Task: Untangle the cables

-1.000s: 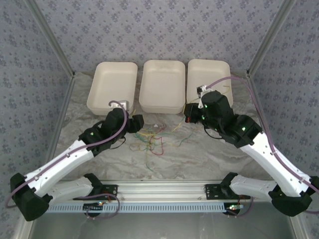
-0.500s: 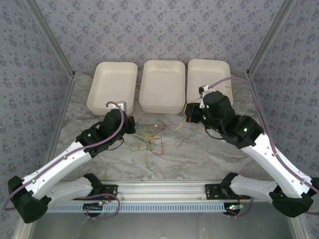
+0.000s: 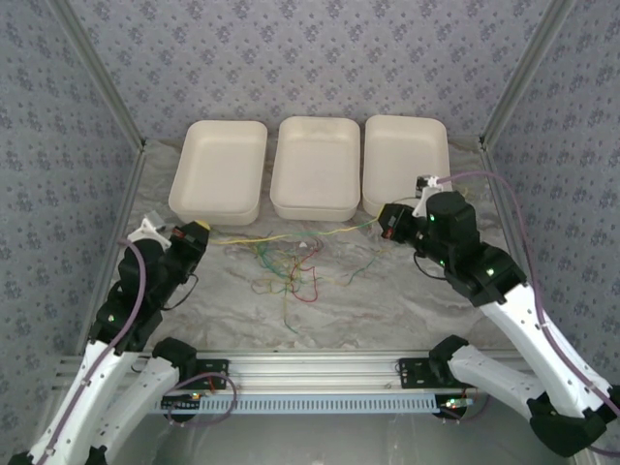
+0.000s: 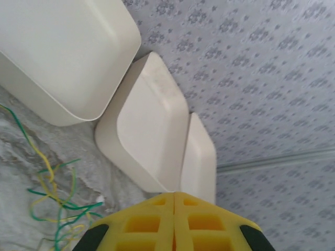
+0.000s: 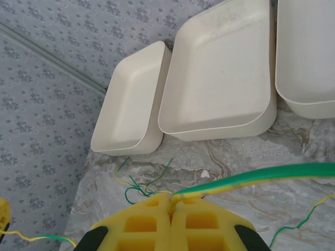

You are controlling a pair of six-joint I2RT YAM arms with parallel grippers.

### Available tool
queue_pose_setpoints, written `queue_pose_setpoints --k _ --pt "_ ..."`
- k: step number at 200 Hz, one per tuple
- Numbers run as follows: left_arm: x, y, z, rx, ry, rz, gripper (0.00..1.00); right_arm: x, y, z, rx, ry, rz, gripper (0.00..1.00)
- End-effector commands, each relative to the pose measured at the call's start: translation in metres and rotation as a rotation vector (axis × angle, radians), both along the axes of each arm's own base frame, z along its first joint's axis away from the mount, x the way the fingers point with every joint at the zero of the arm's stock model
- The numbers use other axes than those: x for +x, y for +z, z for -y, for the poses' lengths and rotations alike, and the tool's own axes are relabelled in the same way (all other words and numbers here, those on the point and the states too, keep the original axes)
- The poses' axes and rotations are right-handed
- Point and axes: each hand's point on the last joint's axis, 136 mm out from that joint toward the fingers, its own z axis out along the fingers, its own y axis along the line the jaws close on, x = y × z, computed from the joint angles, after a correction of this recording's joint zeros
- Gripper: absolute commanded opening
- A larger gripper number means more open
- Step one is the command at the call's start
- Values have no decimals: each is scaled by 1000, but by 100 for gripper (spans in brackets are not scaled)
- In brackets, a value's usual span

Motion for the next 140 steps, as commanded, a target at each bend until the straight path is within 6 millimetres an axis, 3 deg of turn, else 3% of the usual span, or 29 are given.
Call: queue_pose_setpoints --k 1,25,57,65,78,84,90,98,118,140 --pt "3 5 1 -184 29 -22 0 12 -27 -5 55 -34 -74 0" --pt "7 -3 6 -212 20 -60 0 18 -40 -10 128 -54 -86 0" --pt "3 -20 4 -169 22 -110 0 28 -12 -12 132 -60 -18 0" --pt "0 -25 2 -117 21 -136 20 31 -1 -13 109 -53 -1 0" --pt "-8 -34 -7 7 28 -196 64 38 11 -15 58 -44 13 0" --pt "-12 -34 -13 73 35 -208 74 40 11 -15 26 -40 10 0" --pt "-16 -33 -20 137 43 -219 79 44 26 -16 12 -36 33 0" --pt "-19 -24 -26 205 45 -202 79 47 30 -17 -19 -20 37 0" --pt "-20 21 -34 420 1 -99 78 55 39 -22 -91 25 35 0" --pt "-5 49 10 591 -265 39 67 62 49 -30 -146 86 47 0"
